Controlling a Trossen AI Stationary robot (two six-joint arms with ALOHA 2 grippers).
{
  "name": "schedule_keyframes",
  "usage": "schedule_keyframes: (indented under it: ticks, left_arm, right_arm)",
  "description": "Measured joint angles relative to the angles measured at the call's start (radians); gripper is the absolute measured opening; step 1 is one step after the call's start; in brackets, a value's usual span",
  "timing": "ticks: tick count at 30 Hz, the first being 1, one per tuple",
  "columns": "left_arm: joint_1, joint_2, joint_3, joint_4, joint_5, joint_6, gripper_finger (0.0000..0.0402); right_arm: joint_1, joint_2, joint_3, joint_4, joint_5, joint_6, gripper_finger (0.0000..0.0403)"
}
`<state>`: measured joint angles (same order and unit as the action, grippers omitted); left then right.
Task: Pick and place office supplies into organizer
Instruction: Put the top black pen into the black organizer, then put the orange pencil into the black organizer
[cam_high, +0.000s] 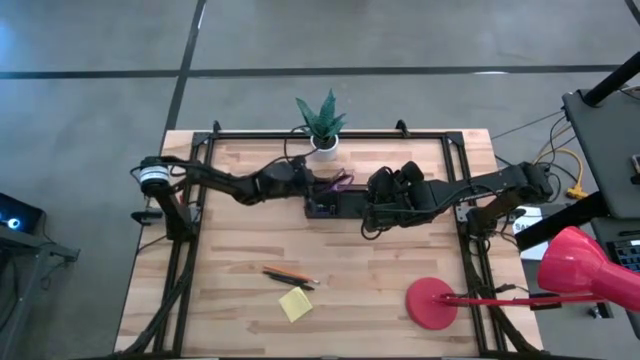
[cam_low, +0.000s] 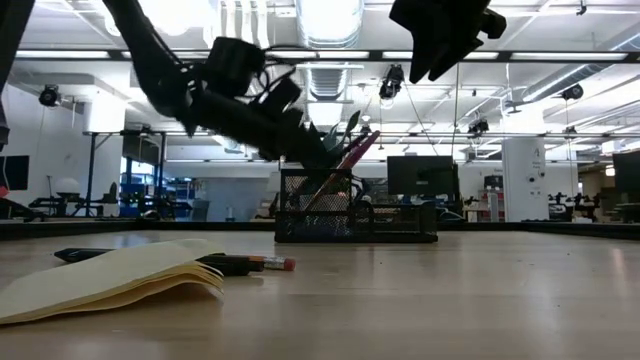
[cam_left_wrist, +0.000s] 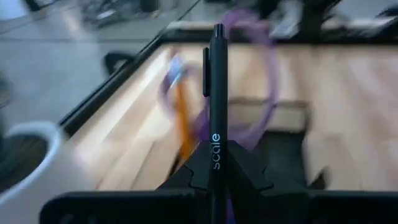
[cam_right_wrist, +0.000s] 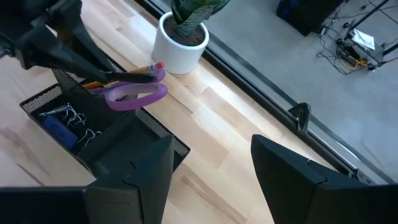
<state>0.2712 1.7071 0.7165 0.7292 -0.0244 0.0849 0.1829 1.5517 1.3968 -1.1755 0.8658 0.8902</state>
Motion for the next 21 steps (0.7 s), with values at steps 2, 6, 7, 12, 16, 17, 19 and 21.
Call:
schedule_keyframes:
  ticks: [2,6,7,12,16,17,19,21]
  left_arm:
    - [0.002,-0.021,-0.027,-0.009,-0.033,-0.002,0.0025]
    - [-0.003,-0.075,-0.07,-0.028,-0.035,-0.042,0.0069]
    - [-0.004,-0.084,-0.081,-0.043,-0.033,-0.065,0.0081]
    - [-0.026,-0.149,-0.09,-0.107,-0.029,-0.105,0.0135]
    - [-0.059,-0.239,-0.092,-0.275,-0.013,-0.107,0.0162]
    - [-0.07,-0.274,-0.091,-0.328,-0.001,-0.107,0.0165]
    - [-0.1,-0.343,-0.09,-0.464,0.033,-0.107,0.0167]
    - [-0.142,-0.39,-0.094,-0.601,0.068,-0.107,0.0167]
  right_arm:
    - [0.0,0.0,-0.001,0.0,0.0,0.0,0.0206]
    - [0.0,0.001,-0.006,-0.001,-0.001,-0.017,0.0206]
    - [0.0,0.001,-0.008,0.001,-0.003,-0.026,0.0206]
    - [0.0,0.002,-0.011,0.002,-0.051,-0.126,0.0206]
    - [0.0,0.003,-0.02,0.059,-0.166,-0.265,0.0206]
    - [0.0,0.003,-0.03,0.105,-0.219,-0.327,0.0206]
    - [0.0,0.003,-0.063,0.223,-0.334,-0.452,0.0206]
    - [0.001,0.004,-0.102,0.341,-0.438,-0.538,0.0206]
